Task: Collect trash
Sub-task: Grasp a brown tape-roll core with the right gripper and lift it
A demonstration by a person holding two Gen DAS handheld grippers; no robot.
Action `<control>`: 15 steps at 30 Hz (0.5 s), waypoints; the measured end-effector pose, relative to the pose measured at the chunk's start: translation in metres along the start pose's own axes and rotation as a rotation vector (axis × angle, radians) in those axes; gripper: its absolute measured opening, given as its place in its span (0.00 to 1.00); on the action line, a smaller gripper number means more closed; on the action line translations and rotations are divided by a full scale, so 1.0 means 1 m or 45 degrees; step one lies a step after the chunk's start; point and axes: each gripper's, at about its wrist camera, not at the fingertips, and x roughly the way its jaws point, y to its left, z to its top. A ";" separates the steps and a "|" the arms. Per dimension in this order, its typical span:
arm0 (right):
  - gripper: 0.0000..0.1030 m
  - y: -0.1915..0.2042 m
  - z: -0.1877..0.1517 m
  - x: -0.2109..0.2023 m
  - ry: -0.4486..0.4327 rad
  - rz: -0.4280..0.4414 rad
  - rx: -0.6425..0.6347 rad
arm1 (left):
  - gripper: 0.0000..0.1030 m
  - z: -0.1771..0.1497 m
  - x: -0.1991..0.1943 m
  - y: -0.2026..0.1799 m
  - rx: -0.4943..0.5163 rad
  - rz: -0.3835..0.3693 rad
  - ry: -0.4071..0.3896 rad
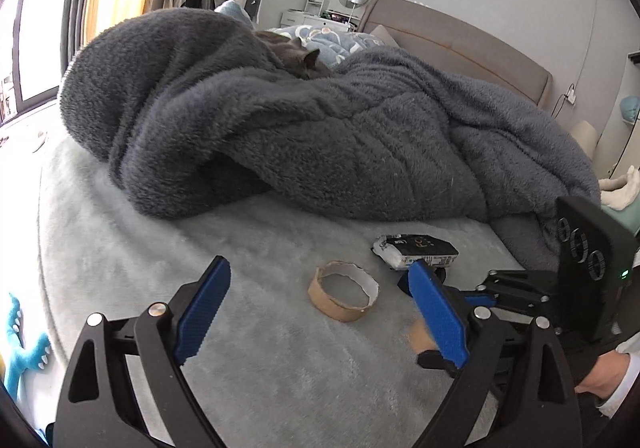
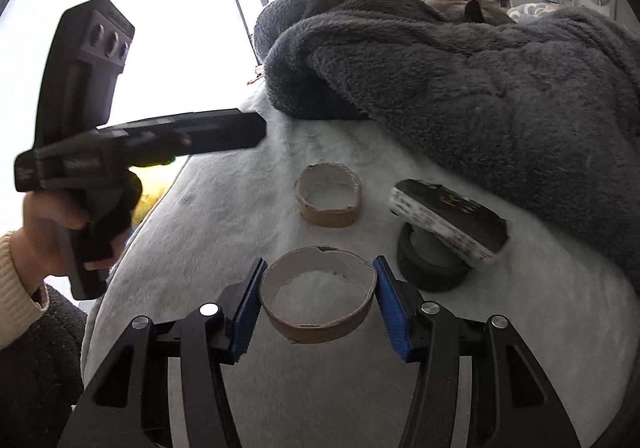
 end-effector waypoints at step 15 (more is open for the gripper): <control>0.53 -0.034 -0.009 -0.047 -0.114 0.014 0.097 | 0.86 -0.013 0.053 -0.025 0.089 0.096 0.129</control>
